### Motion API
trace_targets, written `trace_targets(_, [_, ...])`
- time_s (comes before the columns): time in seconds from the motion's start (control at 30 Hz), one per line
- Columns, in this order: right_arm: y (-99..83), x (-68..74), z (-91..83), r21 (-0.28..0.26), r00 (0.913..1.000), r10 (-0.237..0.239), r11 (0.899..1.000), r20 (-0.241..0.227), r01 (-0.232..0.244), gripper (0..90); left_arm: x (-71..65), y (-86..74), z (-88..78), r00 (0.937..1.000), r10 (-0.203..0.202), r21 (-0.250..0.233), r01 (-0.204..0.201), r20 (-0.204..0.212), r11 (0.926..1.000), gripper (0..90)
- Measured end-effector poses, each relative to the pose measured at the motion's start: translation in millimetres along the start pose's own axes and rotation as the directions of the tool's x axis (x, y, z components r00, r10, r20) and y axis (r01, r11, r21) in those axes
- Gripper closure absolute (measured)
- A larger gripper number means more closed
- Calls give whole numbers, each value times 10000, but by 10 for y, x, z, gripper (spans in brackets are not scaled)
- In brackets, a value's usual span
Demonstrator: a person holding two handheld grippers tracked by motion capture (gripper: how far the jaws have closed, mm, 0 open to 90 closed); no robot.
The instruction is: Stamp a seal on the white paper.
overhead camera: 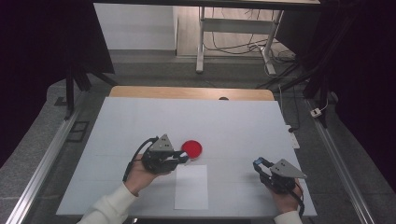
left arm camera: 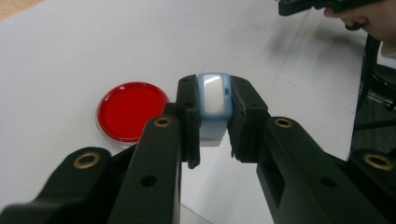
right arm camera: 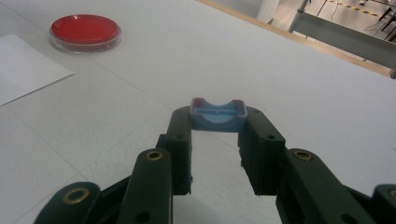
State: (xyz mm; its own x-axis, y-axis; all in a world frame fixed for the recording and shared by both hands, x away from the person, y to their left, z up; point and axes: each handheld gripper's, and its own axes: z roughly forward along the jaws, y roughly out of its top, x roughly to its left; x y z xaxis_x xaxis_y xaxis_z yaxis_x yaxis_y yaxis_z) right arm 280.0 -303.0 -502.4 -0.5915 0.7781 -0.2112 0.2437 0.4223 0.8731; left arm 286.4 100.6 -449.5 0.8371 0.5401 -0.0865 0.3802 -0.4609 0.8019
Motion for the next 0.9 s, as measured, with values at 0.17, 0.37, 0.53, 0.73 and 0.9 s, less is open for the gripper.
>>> trace_targets(0.17, [-5,-3,-2,1,10000,54,10000,15,-54,653,-34,-41,36,9999,32,157,-34,155,9999,750])
trace_targets(0.37, [-7,-1,4,11,10000,15,10000,-15,-15,653,-77,-93,79,9996,134,369,-143,244,9992,750])
trace_targets(0.53, [-8,2,7,27,10000,19,10000,-36,-19,653,-92,-130,107,9994,143,540,-160,309,9984,750])
trace_targets(0.73, [-9,7,14,21,10000,21,10000,-74,-21,653,-102,-164,167,9993,146,758,-171,331,9970,750])
trace_targets(0.9, [-10,5,15,26,10000,4,10000,-78,-4,653,-109,-188,226,9993,124,950,-158,366,9954,750])
